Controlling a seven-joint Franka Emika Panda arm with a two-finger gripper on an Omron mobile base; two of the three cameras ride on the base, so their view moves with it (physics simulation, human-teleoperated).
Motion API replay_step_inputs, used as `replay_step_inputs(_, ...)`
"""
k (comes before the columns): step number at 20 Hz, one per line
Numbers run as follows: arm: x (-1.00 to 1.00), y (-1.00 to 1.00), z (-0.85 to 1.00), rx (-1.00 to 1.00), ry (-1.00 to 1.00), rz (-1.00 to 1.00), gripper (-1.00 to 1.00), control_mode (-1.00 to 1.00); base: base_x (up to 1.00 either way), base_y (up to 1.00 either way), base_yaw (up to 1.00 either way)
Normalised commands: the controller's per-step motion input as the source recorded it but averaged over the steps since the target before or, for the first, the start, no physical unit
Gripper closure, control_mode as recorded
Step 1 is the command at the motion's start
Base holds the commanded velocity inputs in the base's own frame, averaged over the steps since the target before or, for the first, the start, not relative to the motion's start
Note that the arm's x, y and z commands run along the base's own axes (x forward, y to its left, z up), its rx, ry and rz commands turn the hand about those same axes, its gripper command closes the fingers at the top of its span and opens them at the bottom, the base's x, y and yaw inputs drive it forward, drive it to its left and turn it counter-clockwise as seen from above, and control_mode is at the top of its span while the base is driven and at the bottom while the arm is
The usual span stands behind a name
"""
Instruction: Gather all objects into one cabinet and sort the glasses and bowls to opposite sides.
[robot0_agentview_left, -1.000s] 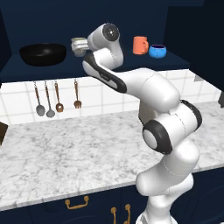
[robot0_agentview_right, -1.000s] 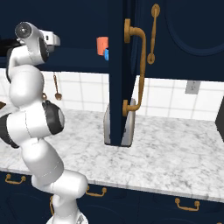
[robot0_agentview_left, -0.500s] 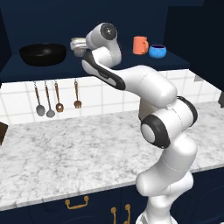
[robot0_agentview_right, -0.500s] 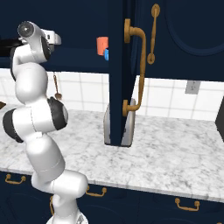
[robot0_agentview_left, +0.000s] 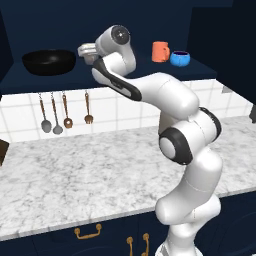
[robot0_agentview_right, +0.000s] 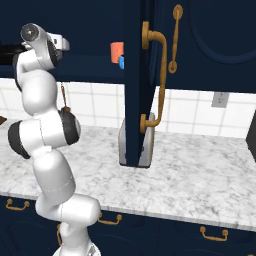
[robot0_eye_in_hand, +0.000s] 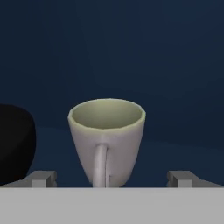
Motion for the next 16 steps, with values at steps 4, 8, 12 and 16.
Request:
replay_step_inputs(4,0.10,0.00,0.00,0.00,0.02,0.00,-1.00,-1.00,0.00,0.00,0.00)
replay_step_inputs(8,0.00,0.06,-0.04,0.00,0.02,0.00,-1.00,-1.00,0.00,0.00,0.00)
replay_step_inputs(12,0.00,0.07,-0.14,0.00,0.00,0.00,-1.00,-1.00,0.00,0.00,0.00)
replay_step_inputs(16,0.04,0.00,-0.08,0.00,0.00,0.00,-1.00,-1.00,0.00,0.00,0.00)
